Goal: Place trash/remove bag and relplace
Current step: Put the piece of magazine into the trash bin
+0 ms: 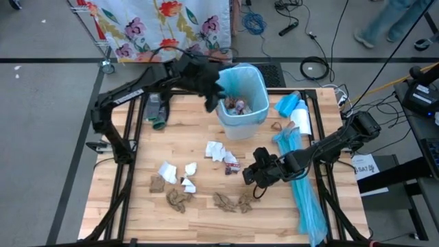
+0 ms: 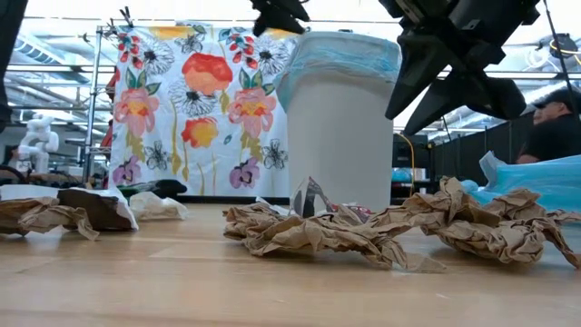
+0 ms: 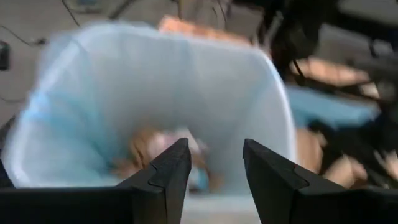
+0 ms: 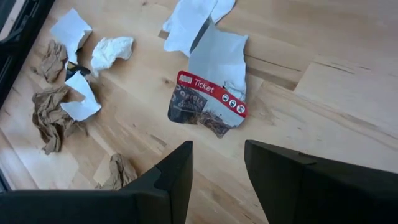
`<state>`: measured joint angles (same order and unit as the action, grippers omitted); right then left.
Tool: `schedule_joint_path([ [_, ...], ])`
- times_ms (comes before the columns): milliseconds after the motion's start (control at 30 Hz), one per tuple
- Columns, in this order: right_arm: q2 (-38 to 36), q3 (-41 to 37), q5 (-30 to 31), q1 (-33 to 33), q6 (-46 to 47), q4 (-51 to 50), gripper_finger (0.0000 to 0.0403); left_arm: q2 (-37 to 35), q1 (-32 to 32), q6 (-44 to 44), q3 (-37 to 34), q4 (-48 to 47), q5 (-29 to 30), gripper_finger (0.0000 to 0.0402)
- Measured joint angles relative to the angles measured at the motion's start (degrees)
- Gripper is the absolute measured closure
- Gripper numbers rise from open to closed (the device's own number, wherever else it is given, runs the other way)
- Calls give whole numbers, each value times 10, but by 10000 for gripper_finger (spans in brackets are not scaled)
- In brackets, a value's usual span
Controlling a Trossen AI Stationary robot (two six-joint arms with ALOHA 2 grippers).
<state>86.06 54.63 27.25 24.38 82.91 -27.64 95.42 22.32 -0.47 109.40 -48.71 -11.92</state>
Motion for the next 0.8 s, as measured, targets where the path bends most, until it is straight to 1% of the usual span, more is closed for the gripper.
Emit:
schedule_joint_path([
  [167, 0, 0, 0, 0, 0, 2, 266, -25, -38, 9, -2, -112, 0, 249],
  [233, 0, 0, -1, 0, -15, 18, 266, -43, -57, 7, -18, -117, 0, 249],
  [333, 0, 0, -1, 1, -76, 71, 266, -84, -89, -17, -73, -96, 2, 249],
  [400, 0, 0, -2, 1, -114, 107, 266, -117, -112, -39, -128, -77, 13, 249],
  [467, 0, 0, -4, 1, -139, 127, 266, -154, -139, -71, -195, -52, 45, 249],
  [633, 0, 0, -10, -2, -162, 129, 266, -258, -193, -182, -374, 21, 117, 249],
  [800, 5, 0, -65, -21, -152, 131, 266, -353, -232, -291, -522, 64, 161, 249],
])
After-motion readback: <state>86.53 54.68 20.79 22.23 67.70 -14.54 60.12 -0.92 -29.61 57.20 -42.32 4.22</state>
